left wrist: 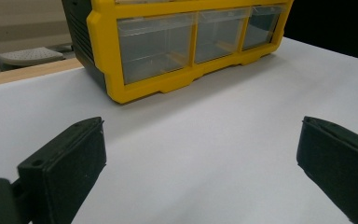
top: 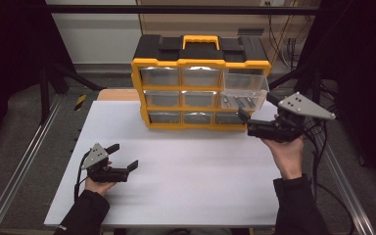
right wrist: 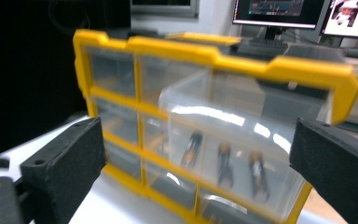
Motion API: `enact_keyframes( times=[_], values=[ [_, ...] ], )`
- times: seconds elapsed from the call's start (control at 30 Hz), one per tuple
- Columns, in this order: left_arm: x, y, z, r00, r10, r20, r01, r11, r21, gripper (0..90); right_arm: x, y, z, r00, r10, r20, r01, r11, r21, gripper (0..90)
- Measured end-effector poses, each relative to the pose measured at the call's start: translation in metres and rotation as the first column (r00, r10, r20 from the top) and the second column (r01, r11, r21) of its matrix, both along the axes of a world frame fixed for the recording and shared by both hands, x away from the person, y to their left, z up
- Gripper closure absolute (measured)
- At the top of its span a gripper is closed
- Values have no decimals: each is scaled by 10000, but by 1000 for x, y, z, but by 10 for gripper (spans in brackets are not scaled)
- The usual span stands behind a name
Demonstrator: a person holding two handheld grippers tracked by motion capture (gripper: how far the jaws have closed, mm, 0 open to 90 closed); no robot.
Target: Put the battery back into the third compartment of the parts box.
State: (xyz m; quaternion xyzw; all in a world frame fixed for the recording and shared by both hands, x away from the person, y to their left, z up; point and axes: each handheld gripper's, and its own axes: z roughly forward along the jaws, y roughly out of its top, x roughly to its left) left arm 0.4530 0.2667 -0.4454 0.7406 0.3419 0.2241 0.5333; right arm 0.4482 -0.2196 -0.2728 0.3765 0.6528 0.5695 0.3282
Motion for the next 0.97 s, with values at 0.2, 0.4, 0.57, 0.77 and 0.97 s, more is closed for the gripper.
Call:
enact_keyframes(
  times=[0.2,0.4,0.57,0.77,0.97],
  values=[
    [0,-1,0,10000,-31,-17,31,10000,81,9,-14,3,-39,9985,424,-333,-425,9991,-44,25],
    [0,0,0,10000,0,-31,0,10000,73,9,-12,1,-84,9920,834,-944,-846,9964,-88,23],
    [0,-1,-1,10000,-44,-32,44,9999,101,8,-9,-9,-122,9838,984,-1496,-979,9951,107,16],
    [0,-1,-1,10000,-64,-41,64,9999,88,9,-8,-22,-154,9802,954,-1734,-939,9954,171,13],
    [0,-2,-1,10000,-73,-62,74,9999,113,9,-8,-29,-170,9763,926,-1954,-928,9956,79,12]
  ],
)
